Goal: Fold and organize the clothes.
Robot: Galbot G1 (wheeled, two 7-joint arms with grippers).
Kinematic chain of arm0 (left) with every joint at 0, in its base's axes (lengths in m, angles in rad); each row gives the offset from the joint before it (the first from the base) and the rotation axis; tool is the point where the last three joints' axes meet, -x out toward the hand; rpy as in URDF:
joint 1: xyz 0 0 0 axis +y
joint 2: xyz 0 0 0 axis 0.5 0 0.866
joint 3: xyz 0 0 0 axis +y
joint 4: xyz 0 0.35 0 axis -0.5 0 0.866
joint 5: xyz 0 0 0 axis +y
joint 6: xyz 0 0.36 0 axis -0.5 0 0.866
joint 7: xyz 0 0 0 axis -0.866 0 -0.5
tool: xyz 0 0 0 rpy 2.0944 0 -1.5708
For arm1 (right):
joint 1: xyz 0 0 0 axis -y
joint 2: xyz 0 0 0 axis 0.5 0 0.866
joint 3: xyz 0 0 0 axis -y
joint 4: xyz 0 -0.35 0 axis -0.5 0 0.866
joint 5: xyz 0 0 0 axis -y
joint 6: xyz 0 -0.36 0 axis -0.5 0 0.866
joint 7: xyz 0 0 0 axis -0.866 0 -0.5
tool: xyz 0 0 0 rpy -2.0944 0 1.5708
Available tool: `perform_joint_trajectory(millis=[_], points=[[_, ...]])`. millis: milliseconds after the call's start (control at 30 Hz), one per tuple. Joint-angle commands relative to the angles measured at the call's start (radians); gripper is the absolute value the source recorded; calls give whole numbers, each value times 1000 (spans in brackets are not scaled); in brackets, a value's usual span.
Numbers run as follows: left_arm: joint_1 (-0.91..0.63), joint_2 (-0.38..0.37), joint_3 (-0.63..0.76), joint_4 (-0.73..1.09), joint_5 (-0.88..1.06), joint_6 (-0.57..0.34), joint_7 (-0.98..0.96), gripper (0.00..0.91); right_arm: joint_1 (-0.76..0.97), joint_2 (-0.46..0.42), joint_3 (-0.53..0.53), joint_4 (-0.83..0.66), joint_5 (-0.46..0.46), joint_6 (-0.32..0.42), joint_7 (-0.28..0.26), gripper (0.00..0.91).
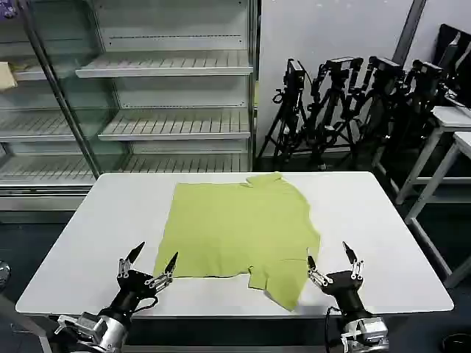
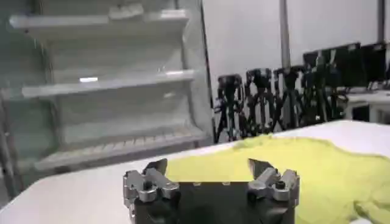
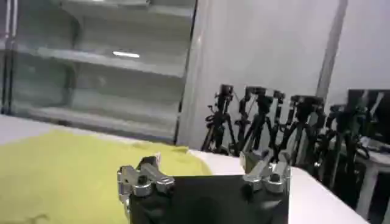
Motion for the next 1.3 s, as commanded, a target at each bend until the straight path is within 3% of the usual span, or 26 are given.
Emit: perform_joint_trajectory(millis=[33, 767, 1300], points=[[-10, 6, -5, -26, -83, 344, -96, 907, -128, -33, -62, 83, 20, -105, 28, 907], [-95, 33, 38, 116, -170, 344, -211, 907, -86, 10, -153, 36, 61, -191, 140, 907], [-85, 36, 39, 111, -163, 343, -201, 907, -50, 21, -201, 22, 56, -280, 160, 907]])
